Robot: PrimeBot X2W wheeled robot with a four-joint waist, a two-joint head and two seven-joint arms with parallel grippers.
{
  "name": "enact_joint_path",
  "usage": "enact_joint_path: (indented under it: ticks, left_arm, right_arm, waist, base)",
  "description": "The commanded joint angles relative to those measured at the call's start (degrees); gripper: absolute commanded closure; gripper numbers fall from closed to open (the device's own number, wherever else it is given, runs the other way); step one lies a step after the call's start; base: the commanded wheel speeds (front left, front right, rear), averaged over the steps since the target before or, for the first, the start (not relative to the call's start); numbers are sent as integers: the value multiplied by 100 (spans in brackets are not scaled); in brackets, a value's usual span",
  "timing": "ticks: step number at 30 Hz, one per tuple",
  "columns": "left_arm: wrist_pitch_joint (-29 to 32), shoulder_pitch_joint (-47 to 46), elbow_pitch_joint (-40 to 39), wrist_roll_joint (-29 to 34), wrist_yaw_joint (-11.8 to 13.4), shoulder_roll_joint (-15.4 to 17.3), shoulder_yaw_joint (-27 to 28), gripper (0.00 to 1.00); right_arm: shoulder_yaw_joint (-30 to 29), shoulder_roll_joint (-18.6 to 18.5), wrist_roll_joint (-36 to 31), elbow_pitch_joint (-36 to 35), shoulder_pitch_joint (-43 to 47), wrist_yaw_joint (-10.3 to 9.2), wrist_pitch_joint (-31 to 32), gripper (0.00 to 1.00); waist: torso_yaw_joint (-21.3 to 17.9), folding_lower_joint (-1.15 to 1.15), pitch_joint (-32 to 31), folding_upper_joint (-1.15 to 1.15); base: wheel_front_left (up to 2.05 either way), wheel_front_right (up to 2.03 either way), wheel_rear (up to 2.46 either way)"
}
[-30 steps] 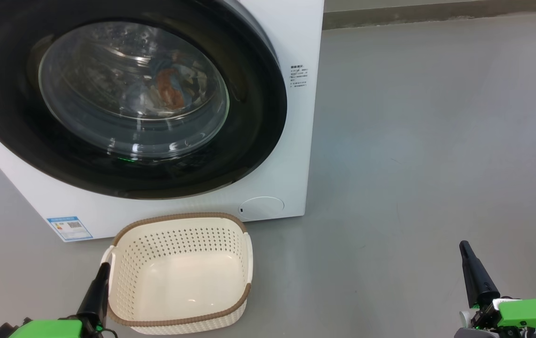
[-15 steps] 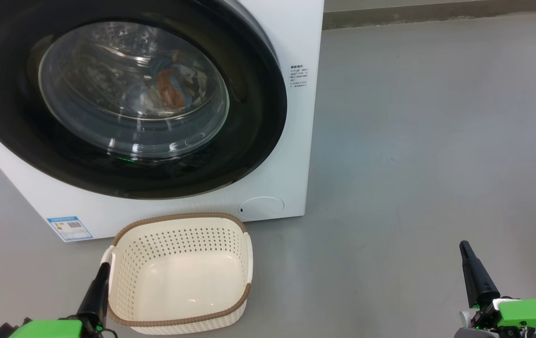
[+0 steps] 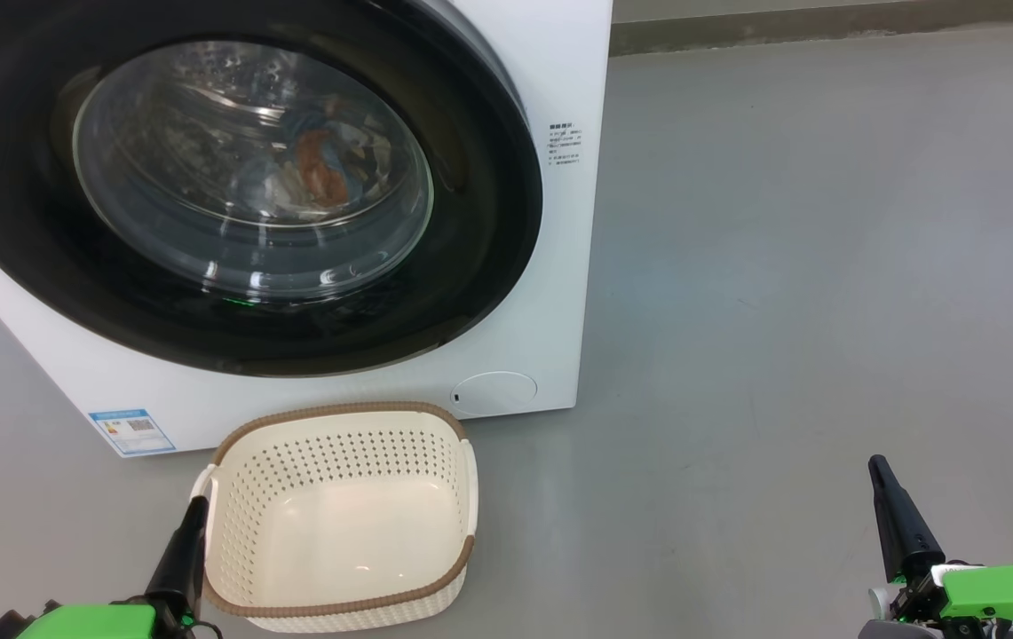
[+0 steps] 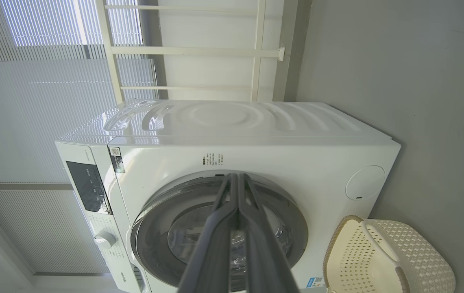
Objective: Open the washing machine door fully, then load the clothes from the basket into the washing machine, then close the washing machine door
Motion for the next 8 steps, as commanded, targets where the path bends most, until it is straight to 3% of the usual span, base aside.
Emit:
enact_joint_path:
  ticks: [1,8]
  left_arm:
    - [33,-231,-105,-42,-17,145,172,100]
    - [33,-231,-105,-42,-17,145,172,100]
  right_arm:
    - [136,-12,-24,-140,-257,-6,42,100]
    - [135,-11,-26,-140,-257,-6,44,100]
  waist:
    - [0,0,0,0]
    - [0,0,0,0]
  base:
    - [0,0,0]
    - [0,0,0]
